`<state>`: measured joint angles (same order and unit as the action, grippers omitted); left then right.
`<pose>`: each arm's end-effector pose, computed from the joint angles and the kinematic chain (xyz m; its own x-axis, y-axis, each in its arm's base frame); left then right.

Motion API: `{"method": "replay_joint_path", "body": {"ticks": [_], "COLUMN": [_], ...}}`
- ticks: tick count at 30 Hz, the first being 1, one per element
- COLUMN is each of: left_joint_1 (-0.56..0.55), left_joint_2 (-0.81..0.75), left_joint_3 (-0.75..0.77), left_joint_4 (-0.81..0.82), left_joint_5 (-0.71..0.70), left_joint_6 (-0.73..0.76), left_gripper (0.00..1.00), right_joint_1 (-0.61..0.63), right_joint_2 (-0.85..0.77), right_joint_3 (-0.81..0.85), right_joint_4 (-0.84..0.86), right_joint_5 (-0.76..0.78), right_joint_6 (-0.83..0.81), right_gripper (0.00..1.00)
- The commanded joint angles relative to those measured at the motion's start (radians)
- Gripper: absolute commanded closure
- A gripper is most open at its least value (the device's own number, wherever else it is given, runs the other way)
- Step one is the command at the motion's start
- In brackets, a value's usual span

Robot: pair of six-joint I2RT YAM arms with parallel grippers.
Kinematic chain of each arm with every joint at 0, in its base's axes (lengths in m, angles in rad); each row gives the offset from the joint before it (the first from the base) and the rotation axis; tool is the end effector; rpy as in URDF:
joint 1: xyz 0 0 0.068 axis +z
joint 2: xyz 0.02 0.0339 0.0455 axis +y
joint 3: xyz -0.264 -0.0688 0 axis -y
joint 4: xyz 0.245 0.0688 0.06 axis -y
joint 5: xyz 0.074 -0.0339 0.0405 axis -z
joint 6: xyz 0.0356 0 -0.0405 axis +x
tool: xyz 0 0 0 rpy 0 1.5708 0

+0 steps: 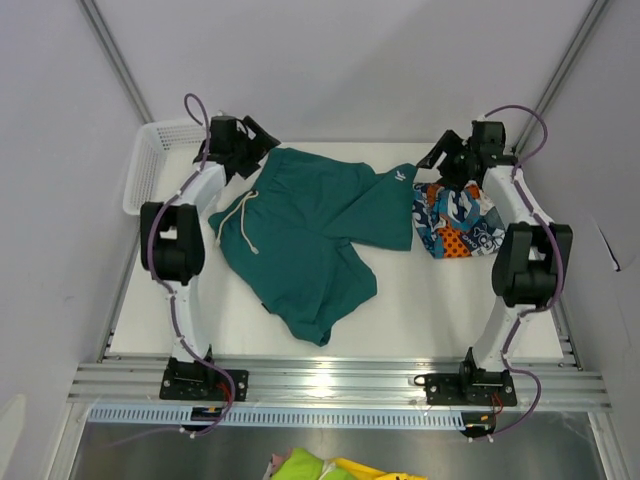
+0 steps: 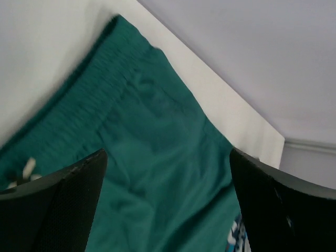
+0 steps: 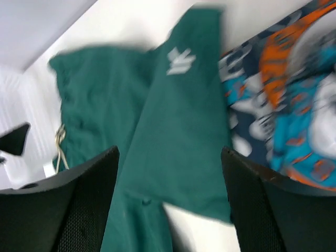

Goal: Fold and stack the shorts
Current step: Move the shorts to the center of the board, then flatten the shorts out

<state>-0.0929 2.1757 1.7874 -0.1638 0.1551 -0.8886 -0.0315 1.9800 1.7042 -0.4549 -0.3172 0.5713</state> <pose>0.5098 -0.0530 0.2362 -0.5020 -0.7234 -0.4739 -0.2650 0.6503 -0.7120 0.4575 -0.0033 0.2748 -0.6705 0.5351 -0.5139 0.1906 0.7936 0.5778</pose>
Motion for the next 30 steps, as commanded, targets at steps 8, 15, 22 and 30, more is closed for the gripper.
{"method": "replay_joint_path", "body": {"ticks": [8, 15, 22, 30], "left_joint_1": [-0.037, -0.034, -0.037, -0.036], "left_joint_2": [-0.64, -0.958, -1.064, -1.045], "left_joint_3": [-0.471, -0.845, -1.085, -1.218], "left_joint_4": [-0.098, -0.069, 0.127, 0.328], "left_joint_5": [0.009, -0.051, 0.046, 0.054], "left_joint_6": [0.188, 0.223, 0.238, 0.264], "left_gripper": [0.01, 0.01, 0.01, 0.01], "right_joint_1": [0.339, 0.606, 0.677, 0.634], "right_joint_2": [-0.495, -0.72, -0.856, -0.787], "right_joint_3": [-0.569, -0.854, -1.063, -1.114], "right_joint_4": [0.142, 0.205, 0.249, 0.361], "right_joint_5": [-0.161, -0.059, 0.108, 0.083], "right_joint_6": [-0.084, 0.012, 0.116, 0.173], "right_gripper": [0.28, 0.26, 0.23, 0.21]}}
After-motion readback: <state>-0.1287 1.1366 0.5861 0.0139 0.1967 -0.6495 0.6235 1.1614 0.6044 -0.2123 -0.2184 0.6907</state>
